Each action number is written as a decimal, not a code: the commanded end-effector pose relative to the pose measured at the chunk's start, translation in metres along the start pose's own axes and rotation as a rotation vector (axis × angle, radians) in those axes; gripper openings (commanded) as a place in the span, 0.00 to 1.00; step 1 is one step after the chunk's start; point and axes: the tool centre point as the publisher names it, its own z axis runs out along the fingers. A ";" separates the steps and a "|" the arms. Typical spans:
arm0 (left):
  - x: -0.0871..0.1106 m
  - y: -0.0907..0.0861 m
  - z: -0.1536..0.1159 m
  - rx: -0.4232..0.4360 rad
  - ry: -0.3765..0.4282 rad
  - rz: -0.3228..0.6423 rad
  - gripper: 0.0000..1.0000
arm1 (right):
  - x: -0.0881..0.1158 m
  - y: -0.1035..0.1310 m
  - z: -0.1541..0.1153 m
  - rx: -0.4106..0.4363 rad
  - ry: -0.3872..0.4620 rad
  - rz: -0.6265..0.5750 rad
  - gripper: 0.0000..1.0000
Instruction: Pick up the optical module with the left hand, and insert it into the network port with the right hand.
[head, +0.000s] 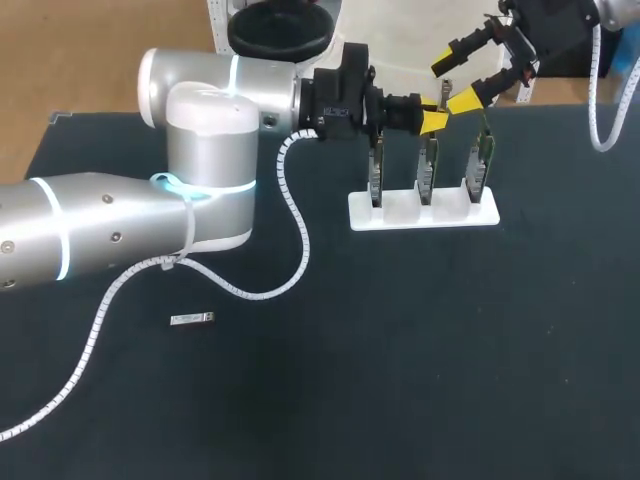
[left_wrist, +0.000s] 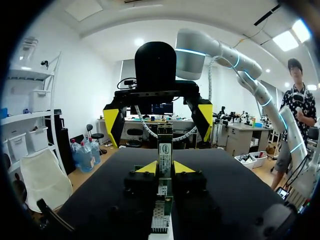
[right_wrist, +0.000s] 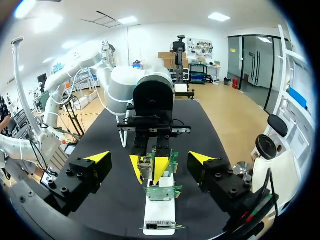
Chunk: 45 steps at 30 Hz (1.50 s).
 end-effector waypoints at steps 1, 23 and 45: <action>0.000 0.001 0.000 0.001 0.000 0.000 0.00 | -0.001 -0.001 0.000 -0.002 -0.002 0.000 1.00; 0.000 0.001 0.000 0.001 0.000 0.000 0.00 | -0.002 0.003 0.006 -0.009 0.012 -0.007 0.00; 0.000 0.001 0.000 0.001 0.007 0.010 1.00 | -0.004 0.003 0.006 -0.010 0.013 -0.013 0.00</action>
